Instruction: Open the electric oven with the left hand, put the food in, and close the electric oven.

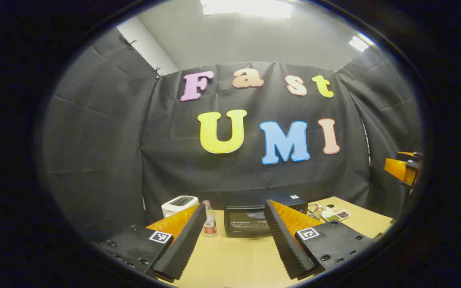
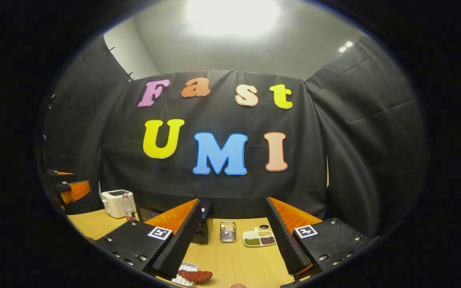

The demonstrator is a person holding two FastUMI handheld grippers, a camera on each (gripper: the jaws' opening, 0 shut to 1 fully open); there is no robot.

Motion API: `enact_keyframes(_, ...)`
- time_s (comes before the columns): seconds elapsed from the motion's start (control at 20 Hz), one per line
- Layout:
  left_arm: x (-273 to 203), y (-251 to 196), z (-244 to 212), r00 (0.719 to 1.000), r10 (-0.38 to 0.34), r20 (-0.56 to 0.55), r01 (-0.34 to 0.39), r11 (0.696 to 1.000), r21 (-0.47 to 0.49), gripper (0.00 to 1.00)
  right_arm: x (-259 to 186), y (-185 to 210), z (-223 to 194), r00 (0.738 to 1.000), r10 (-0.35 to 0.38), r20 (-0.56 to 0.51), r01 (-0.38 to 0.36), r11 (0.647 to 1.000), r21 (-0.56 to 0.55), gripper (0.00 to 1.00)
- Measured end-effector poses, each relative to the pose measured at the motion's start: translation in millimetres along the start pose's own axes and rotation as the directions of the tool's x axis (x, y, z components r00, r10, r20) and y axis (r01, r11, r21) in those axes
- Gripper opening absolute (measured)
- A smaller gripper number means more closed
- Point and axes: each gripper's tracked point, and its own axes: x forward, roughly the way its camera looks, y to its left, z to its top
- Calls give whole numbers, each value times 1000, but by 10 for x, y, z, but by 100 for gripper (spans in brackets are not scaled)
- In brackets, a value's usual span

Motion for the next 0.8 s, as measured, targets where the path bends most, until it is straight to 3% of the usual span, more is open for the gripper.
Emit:
enact_keyframes(0.15,-43,-25,61,1000,2,13,-2,1000,4,94,-3,17,38,1000,15,8,-15,1000,2,96)
enact_keyframes(0.3,-90,-115,118,1000,-8,22,8,1000,16,97,-20,-13,54,999,27,19,-27,1000,-4,96)
enact_keyframes(0.4,-109,-194,152,1000,-11,24,10,1000,22,91,-23,-36,33,999,39,17,-39,999,2,96)
enact_keyframes(0.45,-131,-238,175,1000,-12,28,12,1000,22,97,-22,-49,19,999,44,13,-44,999,5,96)
enact_keyframes(0.6,-147,-379,229,999,-9,42,8,1000,23,92,-30,-131,-10,998,59,11,-59,998,18,96)
enact_keyframes(0.8,-167,-580,238,998,2,55,-3,1000,27,98,-35,-218,-40,996,86,22,-87,995,49,96)
